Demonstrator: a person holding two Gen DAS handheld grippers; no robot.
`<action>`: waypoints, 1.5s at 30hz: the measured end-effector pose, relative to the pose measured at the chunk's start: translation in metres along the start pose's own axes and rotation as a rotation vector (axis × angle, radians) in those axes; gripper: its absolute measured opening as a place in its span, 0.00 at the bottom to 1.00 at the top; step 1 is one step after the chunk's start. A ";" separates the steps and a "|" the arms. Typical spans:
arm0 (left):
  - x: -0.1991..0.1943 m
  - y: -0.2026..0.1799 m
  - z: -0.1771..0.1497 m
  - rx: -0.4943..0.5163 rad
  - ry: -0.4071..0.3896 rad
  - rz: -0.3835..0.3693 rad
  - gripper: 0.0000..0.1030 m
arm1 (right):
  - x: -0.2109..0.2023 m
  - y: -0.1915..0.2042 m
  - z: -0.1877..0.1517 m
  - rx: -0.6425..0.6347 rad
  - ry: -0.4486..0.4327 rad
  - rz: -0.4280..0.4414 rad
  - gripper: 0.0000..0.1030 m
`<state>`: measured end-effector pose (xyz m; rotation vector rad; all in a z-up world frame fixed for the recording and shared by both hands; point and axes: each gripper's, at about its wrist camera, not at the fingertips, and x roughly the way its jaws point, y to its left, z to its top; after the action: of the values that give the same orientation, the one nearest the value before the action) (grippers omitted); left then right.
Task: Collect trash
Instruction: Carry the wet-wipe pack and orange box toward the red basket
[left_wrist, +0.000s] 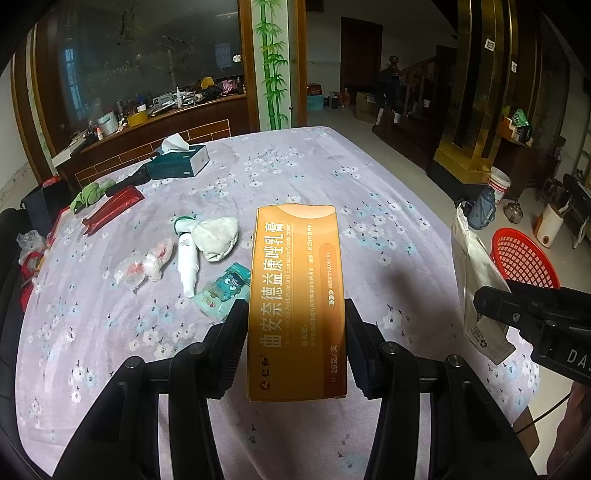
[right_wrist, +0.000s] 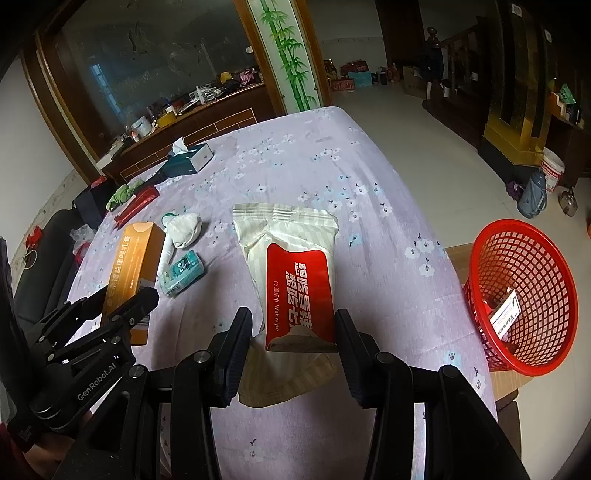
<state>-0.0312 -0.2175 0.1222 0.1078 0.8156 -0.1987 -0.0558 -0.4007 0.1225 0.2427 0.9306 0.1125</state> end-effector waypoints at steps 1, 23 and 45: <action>0.000 0.000 0.000 0.000 0.003 -0.002 0.47 | 0.000 -0.001 0.000 0.001 0.002 -0.001 0.48; 0.005 -0.028 -0.005 0.033 0.024 -0.048 0.47 | -0.012 -0.028 -0.014 0.060 0.007 -0.038 0.48; 0.016 -0.075 -0.002 0.125 0.049 -0.107 0.47 | -0.033 -0.084 -0.029 0.189 -0.014 -0.084 0.48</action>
<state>-0.0387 -0.2927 0.1074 0.1870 0.8579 -0.3491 -0.0991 -0.4840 0.1106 0.3786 0.9366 -0.0552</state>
